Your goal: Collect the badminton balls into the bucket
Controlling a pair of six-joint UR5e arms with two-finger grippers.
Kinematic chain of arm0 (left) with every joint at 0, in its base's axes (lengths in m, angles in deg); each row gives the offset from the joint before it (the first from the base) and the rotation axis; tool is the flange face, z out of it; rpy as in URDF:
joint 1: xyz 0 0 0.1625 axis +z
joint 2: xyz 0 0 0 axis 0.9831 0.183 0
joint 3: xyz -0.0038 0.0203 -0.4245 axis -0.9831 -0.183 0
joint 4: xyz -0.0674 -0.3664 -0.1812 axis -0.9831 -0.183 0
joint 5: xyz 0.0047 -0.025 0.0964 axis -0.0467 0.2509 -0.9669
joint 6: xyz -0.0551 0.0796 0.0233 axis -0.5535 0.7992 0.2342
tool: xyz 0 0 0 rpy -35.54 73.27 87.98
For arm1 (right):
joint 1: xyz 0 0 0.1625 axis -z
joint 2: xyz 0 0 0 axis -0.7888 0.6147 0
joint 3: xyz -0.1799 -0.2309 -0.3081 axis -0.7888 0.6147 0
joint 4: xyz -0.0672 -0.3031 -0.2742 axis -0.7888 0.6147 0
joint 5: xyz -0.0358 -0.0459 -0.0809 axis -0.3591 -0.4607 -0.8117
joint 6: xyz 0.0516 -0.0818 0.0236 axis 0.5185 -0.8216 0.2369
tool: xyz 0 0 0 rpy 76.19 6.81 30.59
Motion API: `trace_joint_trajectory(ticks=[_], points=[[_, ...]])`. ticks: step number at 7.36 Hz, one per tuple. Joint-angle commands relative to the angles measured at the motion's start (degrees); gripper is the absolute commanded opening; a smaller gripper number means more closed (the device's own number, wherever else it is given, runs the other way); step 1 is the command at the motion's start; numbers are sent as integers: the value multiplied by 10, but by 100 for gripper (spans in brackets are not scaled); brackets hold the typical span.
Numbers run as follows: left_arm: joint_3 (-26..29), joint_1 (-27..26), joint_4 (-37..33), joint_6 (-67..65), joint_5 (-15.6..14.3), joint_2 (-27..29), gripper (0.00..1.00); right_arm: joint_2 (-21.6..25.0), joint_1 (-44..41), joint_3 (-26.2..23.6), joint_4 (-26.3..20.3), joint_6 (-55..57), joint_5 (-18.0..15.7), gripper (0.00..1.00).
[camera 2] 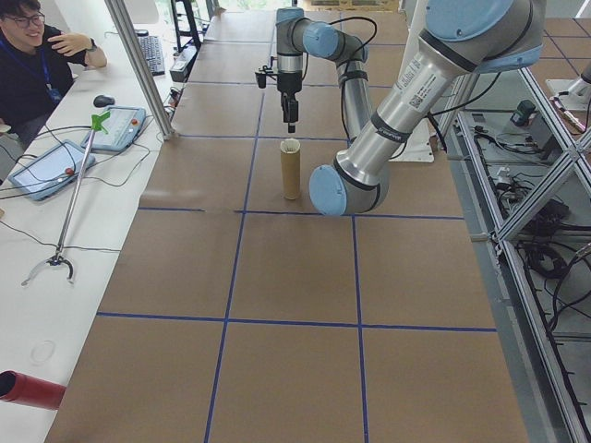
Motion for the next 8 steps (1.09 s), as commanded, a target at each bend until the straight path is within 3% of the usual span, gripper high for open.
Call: trace_joint_trajectory(ticks=[1, 3, 5, 6, 8], points=[[-27, -24, -43, 12, 6, -3, 100, 0, 0, 0, 0, 0, 0, 100], [-30, -130, -103, 139, 86, -43, 100, 0, 0, 0, 0, 0, 0, 100], [-9, -234, -107, 374, 119, -109, 100, 0, 0, 0, 0, 0, 0, 100], [33, -298, -129, 478, 135, -134, 100, 0, 0, 0, 0, 0, 0, 100], [106, -413, -210, 608, 183, -256, 100, 0, 0, 0, 0, 0, 0, 100]])
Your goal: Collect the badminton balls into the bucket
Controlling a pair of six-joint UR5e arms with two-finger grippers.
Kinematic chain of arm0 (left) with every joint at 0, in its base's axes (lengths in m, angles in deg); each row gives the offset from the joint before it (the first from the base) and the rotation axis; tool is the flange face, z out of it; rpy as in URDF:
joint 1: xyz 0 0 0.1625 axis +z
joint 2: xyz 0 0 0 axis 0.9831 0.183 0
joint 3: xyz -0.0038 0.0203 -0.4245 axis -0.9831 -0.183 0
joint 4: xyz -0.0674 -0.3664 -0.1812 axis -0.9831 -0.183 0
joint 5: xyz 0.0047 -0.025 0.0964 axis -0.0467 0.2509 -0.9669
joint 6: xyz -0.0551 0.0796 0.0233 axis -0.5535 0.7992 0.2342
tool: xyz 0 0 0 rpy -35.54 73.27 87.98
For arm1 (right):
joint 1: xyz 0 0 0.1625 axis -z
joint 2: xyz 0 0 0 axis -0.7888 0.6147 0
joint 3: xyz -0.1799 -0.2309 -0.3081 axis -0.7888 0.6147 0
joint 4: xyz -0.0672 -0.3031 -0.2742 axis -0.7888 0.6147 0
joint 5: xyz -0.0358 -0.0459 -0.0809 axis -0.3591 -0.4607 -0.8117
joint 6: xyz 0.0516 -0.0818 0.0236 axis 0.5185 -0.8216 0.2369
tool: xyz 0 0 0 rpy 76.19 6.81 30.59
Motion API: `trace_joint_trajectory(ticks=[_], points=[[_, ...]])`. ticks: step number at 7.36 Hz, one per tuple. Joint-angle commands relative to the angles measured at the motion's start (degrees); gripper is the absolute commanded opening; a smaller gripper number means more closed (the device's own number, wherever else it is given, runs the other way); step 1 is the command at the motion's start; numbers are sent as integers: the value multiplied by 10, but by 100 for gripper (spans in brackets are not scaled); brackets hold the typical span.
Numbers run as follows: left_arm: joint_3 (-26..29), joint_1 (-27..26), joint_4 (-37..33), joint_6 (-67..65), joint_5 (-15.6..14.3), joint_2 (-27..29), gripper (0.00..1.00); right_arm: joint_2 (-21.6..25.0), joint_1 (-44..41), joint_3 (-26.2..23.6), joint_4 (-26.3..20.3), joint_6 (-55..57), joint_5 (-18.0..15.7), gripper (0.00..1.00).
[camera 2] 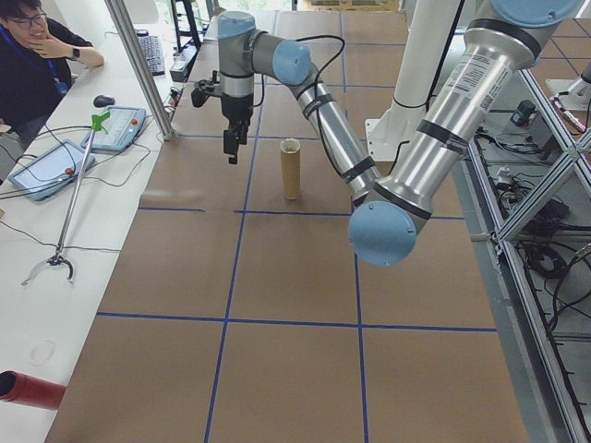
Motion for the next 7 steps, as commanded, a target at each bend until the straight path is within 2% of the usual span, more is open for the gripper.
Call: trace_joint_trajectory(ticks=[1, 2, 3, 4, 5, 6, 7], points=[[86, -124, -141, 114, 48, -138, 100, 0, 0, 0, 0, 0, 0, 100], [108, -137, -183, 155, 55, -197, 100, 0, 0, 0, 0, 0, 0, 100], [146, -137, -170, 153, 64, -206, 100, 0, 0, 0, 0, 0, 0, 100], [198, -137, -126, 155, 65, -210, 100, -1, 0, 0, 0, 0, 0, 100], [222, -153, -116, 158, 71, -210, 100, 0, 0, 0, 0, 0, 0, 100], [223, -171, -121, 154, 100, -214, 100, 0, 0, 0, 0, 0, 0, 100], [222, -172, -121, 155, 103, -210, 100, 0, 0, 0, 0, 0, 0, 100]])
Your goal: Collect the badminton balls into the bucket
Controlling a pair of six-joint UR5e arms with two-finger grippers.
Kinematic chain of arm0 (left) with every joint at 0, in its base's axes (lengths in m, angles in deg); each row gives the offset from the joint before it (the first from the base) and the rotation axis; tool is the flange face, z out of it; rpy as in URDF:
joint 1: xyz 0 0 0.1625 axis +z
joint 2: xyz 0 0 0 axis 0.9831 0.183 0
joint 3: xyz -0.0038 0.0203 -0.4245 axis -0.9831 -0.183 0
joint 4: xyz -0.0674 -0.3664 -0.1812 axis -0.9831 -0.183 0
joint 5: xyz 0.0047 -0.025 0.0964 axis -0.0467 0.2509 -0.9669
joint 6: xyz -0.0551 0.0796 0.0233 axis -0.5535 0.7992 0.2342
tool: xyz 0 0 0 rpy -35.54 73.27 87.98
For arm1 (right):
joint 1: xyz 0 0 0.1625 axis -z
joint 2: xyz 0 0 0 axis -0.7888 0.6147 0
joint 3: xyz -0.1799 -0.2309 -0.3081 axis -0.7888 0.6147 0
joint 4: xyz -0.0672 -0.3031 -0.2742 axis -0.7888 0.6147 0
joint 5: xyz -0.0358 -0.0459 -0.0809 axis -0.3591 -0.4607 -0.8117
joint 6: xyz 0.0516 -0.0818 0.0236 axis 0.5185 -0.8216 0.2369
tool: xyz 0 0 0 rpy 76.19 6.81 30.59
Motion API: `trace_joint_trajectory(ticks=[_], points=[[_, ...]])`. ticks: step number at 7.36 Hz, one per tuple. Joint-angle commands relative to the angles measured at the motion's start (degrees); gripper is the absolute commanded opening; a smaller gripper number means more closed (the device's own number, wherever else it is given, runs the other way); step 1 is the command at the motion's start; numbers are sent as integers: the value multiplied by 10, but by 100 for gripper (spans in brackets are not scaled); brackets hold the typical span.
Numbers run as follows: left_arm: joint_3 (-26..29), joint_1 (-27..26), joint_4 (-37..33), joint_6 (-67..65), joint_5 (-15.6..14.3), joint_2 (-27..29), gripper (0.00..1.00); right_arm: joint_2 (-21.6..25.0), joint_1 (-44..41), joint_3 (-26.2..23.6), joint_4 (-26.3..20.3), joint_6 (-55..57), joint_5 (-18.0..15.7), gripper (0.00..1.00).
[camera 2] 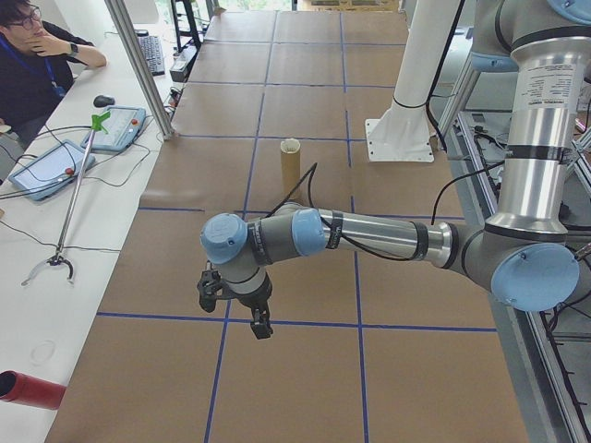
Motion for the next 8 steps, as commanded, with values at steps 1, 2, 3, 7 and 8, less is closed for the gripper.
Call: trace_joint_trajectory(ticks=[1, 2, 3, 7, 8], points=[[3, -8, -6, 8, 14, 2, 100, 0, 0, 1, 0, 0, 0, 100], [-3, -8, -34, 12, 14, 1, 100, 0, 0, 0, 0, 0, 0, 100], [-5, -8, -87, 12, 10, 1, 100, 0, 0, 1, 0, 0, 0, 100], [6, -6, -144, 7, 5, 0, 100, 0, 0, 1, 0, 0, 0, 100], [7, -5, -144, 5, 8, 0, 100, 0, 0, 0, 0, 0, 0, 100]])
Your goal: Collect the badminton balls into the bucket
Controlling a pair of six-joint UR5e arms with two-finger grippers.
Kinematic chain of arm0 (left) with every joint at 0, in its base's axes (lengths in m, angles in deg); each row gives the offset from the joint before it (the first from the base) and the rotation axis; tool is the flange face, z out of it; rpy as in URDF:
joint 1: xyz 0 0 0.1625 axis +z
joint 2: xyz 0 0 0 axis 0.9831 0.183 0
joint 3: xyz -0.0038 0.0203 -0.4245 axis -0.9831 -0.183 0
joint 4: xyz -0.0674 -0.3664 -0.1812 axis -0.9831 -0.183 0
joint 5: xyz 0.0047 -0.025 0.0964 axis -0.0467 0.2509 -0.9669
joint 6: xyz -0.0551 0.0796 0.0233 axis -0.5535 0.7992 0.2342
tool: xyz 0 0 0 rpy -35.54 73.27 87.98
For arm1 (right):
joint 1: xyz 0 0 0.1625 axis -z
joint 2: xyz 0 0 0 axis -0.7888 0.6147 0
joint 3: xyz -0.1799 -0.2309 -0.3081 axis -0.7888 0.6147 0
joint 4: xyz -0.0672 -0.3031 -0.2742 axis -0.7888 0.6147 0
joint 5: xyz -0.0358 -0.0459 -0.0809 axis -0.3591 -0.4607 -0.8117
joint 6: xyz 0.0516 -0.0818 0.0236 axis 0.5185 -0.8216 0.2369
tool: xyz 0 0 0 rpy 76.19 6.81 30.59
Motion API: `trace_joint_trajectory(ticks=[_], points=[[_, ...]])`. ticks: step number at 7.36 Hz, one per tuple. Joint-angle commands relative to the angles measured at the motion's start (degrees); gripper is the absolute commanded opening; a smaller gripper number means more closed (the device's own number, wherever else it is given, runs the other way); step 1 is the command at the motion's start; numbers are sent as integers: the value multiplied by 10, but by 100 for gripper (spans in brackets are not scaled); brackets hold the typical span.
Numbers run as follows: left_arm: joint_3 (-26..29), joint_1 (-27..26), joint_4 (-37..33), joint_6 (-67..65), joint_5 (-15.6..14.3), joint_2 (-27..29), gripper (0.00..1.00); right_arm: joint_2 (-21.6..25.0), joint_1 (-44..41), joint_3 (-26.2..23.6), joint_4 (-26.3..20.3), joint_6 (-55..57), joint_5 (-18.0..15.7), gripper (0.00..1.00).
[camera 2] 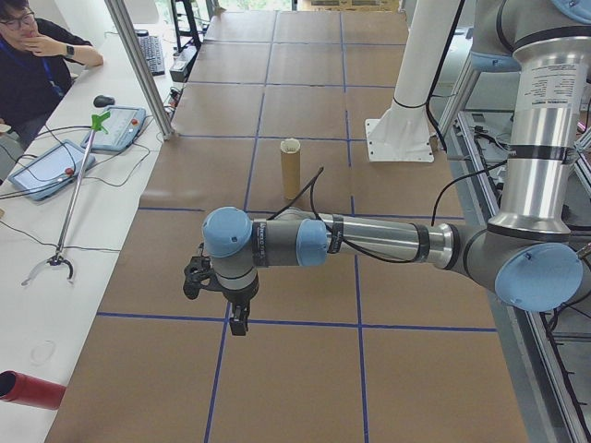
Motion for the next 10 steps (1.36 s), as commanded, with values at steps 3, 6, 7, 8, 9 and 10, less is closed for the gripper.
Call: trace_joint_trajectory(ticks=[3, 6, 7, 8, 9, 10], points=[[10, 1, -1, -1, -1, 3, 100, 0, 0, 0, 0, 0, 0, 100], [4, 1, 0, 1, 3, 1, 100, 0, 0, 0, 0, 0, 0, 100], [4, 1, 0, 1, -1, 3, 100, 0, 0, 0, 0, 0, 0, 100], [3, 2, 0, 0, -1, 3, 100, 0, 0, 0, 0, 0, 0, 100], [3, 1, 0, 0, -1, 3, 100, 0, 0, 0, 0, 0, 0, 100], [3, 2, 0, 0, -1, 3, 100, 0, 0, 0, 0, 0, 0, 100]])
